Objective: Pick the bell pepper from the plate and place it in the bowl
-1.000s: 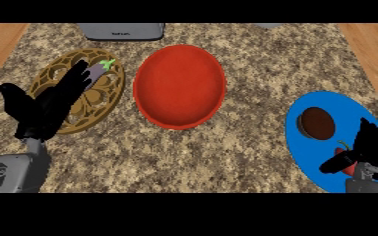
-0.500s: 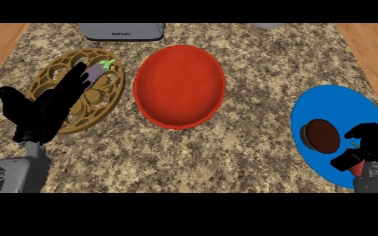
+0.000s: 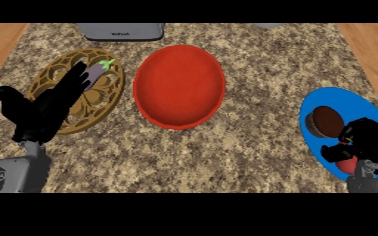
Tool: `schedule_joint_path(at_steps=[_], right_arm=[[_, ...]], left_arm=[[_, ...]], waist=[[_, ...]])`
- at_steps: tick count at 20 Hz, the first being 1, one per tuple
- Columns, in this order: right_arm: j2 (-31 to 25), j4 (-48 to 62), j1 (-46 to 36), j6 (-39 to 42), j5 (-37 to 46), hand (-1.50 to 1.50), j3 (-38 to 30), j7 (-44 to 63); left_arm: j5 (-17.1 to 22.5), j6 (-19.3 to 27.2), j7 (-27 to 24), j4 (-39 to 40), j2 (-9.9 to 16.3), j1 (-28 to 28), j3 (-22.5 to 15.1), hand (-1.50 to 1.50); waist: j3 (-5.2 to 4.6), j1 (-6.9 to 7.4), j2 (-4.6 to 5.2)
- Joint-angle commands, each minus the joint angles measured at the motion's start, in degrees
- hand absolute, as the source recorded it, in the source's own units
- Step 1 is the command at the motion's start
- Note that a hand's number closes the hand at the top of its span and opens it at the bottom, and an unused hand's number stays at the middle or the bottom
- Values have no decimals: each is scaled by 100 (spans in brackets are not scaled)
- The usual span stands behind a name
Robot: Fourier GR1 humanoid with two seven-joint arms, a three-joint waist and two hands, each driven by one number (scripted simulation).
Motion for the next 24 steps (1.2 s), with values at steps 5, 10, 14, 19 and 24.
schedule_joint_path(at_steps=[5,10,14,19,24], right_arm=[[1095,-901,1402,-36,42,150,1975,-925],[1126,-2470,2250,114,548,150,2866,-451],[962,-3647,2815,321,953,150,3632,-221],[1093,-5185,2738,1584,1441,150,4676,684],[1439,-5804,1858,2658,2193,150,5564,1538]], left_arm=[[-167,174,63,-33,-119,-21,-83,0],[61,30,235,-134,-53,-52,70,0],[37,-101,-14,258,52,-169,192,0],[-99,-87,-190,371,-55,-105,91,0],[-144,-95,-145,-68,-135,228,-29,0]], waist=[[10,-28,-25],[4,-26,-15],[1,-64,-11],[-7,-64,-11],[-6,23,-18]])
